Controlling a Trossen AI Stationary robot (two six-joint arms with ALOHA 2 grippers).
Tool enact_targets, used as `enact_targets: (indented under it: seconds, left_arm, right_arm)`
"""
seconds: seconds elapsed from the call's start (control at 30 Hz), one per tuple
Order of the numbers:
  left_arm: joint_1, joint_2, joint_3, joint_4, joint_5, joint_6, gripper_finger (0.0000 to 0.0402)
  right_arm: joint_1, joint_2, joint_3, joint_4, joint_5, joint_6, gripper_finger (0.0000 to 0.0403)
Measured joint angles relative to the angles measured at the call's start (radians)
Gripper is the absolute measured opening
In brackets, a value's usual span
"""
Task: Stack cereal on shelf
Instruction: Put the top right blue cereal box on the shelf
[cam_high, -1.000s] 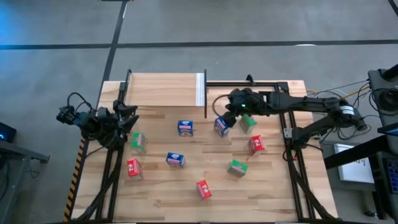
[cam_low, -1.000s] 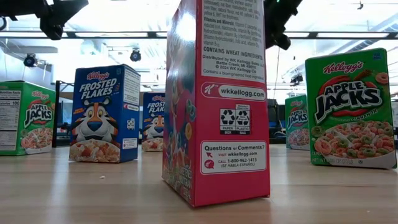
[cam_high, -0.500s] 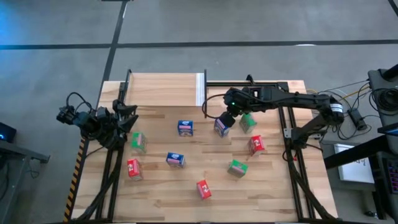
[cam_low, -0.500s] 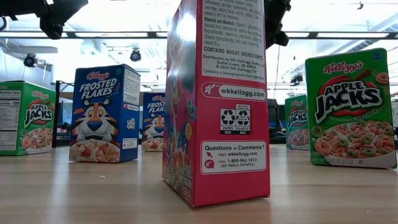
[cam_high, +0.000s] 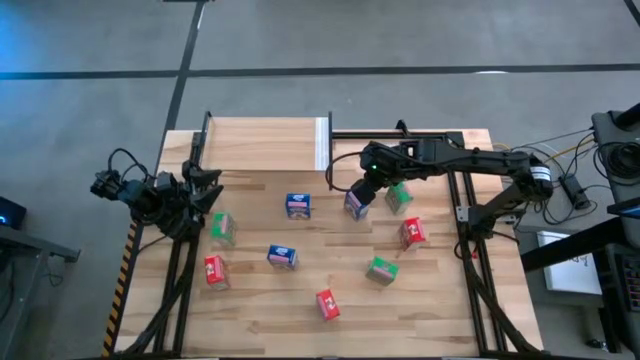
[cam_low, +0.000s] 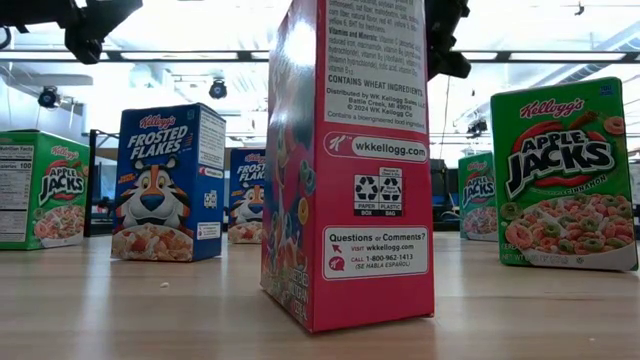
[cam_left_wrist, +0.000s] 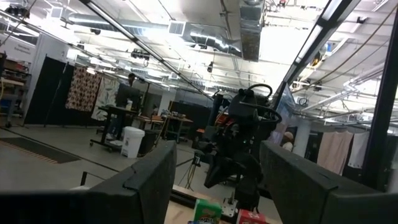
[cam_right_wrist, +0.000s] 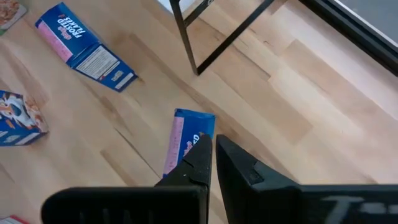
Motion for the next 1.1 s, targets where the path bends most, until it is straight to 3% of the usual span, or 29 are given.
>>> enact_targets:
  seconds: [0.33, 0.73, 1.1]
  left_arm:
    - [0.000, -0.003, 0.000, 0.013, 0.000, 0.005, 0.0215]
    - [0.000, -0.003, 0.006, 0.014, 0.000, 0.027, 0.0215]
    - [0.000, -0.003, 0.007, 0.014, 0.000, 0.030, 0.0215]
  right_arm:
    - [0.000, 0.000, 0.000, 0.000, -0.001, -0.011, 0.0075]
    - [0.000, 0.000, 0.000, 0.003, 0.002, 0.014, 0.0093]
    - [0.000, -0.001, -0.001, 0.006, 0.002, 0.056, 0.0229]
